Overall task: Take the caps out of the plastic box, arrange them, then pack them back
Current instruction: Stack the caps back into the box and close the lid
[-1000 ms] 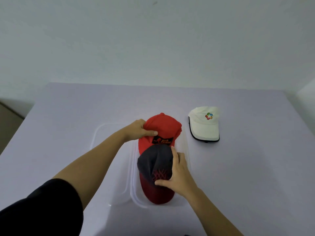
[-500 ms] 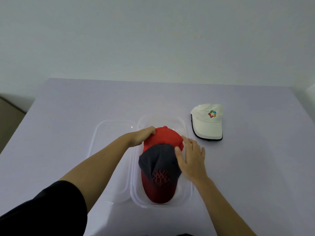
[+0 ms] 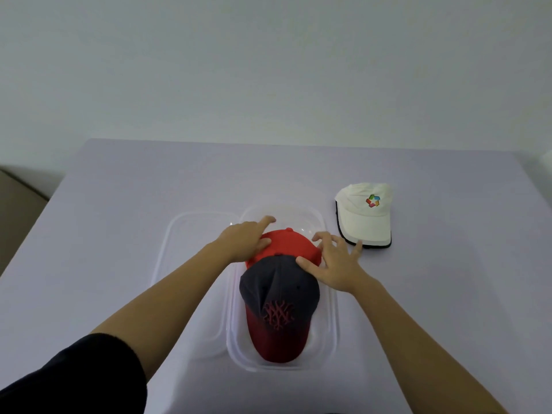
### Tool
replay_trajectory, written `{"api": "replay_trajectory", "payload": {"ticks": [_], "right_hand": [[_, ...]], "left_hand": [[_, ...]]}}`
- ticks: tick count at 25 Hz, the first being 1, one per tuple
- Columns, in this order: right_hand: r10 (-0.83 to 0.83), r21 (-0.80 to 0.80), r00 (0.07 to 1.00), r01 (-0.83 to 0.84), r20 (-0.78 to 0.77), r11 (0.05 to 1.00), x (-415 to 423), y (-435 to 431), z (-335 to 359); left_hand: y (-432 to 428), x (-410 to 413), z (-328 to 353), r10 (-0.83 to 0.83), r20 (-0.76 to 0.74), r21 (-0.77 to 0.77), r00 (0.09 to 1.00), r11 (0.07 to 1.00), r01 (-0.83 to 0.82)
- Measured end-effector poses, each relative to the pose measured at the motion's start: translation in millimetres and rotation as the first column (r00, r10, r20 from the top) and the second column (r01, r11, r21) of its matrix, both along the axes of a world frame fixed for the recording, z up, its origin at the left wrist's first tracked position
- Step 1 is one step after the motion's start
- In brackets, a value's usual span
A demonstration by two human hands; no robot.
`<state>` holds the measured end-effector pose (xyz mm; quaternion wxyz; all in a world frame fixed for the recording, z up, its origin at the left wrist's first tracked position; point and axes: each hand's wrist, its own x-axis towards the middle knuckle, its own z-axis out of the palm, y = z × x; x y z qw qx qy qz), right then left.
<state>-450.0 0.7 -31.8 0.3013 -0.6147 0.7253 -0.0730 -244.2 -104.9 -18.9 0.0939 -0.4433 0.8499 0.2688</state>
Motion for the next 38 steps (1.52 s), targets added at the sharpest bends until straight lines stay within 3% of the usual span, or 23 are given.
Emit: {"api": "replay_trajectory", "payload": {"ticks": [3,7,9,14,18,22,26,29,33,38], "right_hand": [[0.024,0.064,0.993,-0.031,0.116,0.997,-6.8,7.7,-1.9],[0.114,0.115,0.990,-0.123,0.082,0.986,-8.0,16.0,-5.6],[0.084,0.099,0.992,-0.094,0.098,0.991,-5.0,16.6,-6.8],[0.006,0.061,0.997,-0.011,0.081,0.998,-6.5,16.4,-5.7],[0.088,0.117,0.992,-0.099,0.095,0.988,-6.8,10.0,-1.8],[0.148,0.138,0.988,-0.151,0.032,0.979,-8.7,9.5,-0.9],[0.107,0.108,0.994,-0.105,-0.012,0.989,-10.2,10.5,-1.5],[0.079,0.007,0.995,-0.080,0.055,0.997,-10.4,13.7,-5.9],[-0.169,-0.221,0.940,0.240,0.296,0.945,-28.3,20.7,-11.9],[-0.403,-0.179,0.884,0.448,0.237,0.876,-80.5,13.8,-35.7]], "left_hand": [[0.4,27.0,8.6,0.055,-0.227,0.286,0.972,0.958,0.012],[11.0,46.7,8.6,0.067,-0.180,0.482,0.981,0.876,0.029],[13.3,45.5,3.9,0.086,-0.206,0.463,0.975,0.886,0.020],[16.9,41.5,-5.4,-0.060,-0.142,0.237,0.988,0.967,0.092],[20.9,43.5,-5.5,-0.047,-0.189,0.201,0.981,0.976,0.086],[33.1,37.2,-8.3,-0.017,-0.236,0.073,0.972,0.997,0.035],[29.8,30.3,-3.0,-0.006,-0.227,0.086,0.974,0.996,0.027],[22.0,34.4,6.4,0.074,-0.225,0.209,0.972,0.978,-0.026],[7.1,6.7,38.3,0.169,-0.404,0.157,0.899,0.981,-0.113],[-16.5,-92.4,41.2,0.232,-0.462,0.278,0.856,0.954,-0.108]]}}
